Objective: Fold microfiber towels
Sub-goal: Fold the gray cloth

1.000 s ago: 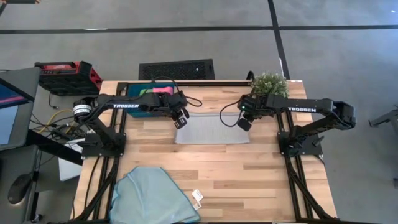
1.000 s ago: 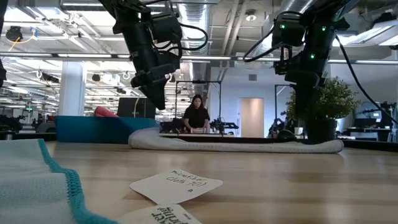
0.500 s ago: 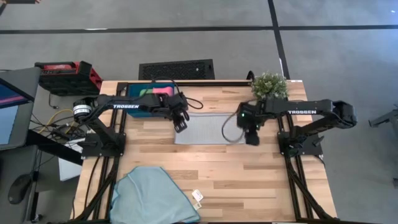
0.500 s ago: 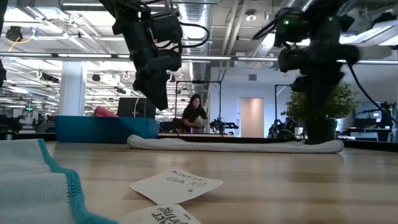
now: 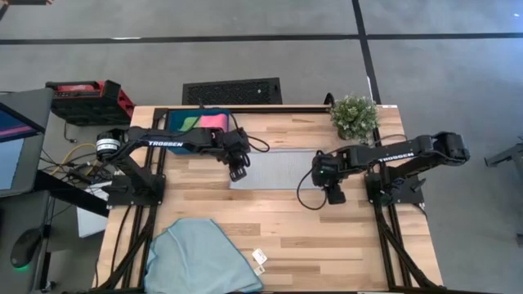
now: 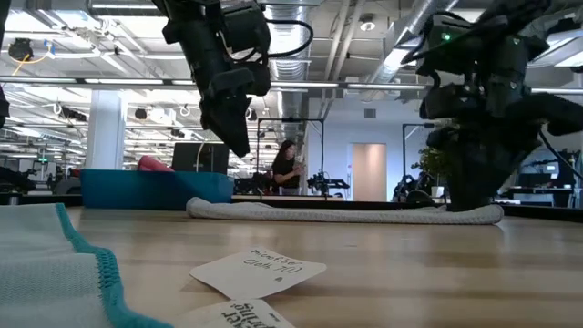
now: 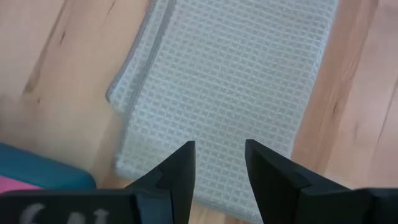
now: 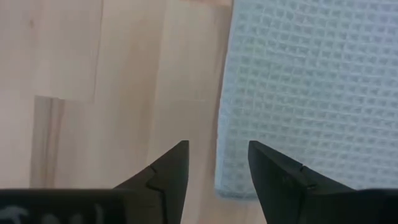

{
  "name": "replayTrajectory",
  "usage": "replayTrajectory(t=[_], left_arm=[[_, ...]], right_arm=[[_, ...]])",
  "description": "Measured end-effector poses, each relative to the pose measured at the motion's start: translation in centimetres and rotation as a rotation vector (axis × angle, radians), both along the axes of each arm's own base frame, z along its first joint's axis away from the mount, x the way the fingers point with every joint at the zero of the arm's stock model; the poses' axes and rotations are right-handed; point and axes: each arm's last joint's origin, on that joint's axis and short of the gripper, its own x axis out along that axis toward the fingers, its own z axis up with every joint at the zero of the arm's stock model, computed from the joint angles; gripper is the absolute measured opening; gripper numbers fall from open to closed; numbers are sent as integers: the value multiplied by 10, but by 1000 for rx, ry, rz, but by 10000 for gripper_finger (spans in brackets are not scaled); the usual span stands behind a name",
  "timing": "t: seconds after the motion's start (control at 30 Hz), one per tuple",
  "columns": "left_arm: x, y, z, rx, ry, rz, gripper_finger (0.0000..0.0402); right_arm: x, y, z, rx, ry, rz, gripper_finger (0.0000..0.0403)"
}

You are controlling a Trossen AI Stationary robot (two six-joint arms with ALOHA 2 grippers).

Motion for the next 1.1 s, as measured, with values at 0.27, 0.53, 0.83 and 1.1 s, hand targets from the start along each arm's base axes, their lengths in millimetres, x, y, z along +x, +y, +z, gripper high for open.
replayTrajectory(t=[0.27, 0.53, 0.83, 1.1], left_arm=[[8, 1, 18, 17, -53, -9, 133], [16, 4, 46, 46, -112, -30, 133], [20, 4, 73, 65, -148, -47, 132], [17, 3, 91, 60, -129, -49, 132]], right_arm=[[-8, -1, -15, -134, 16, -52, 183], [-13, 0, -24, -107, 17, -46, 152], [-14, 1, -28, -91, 14, -43, 78], [-13, 1, -25, -83, 16, -49, 13]])
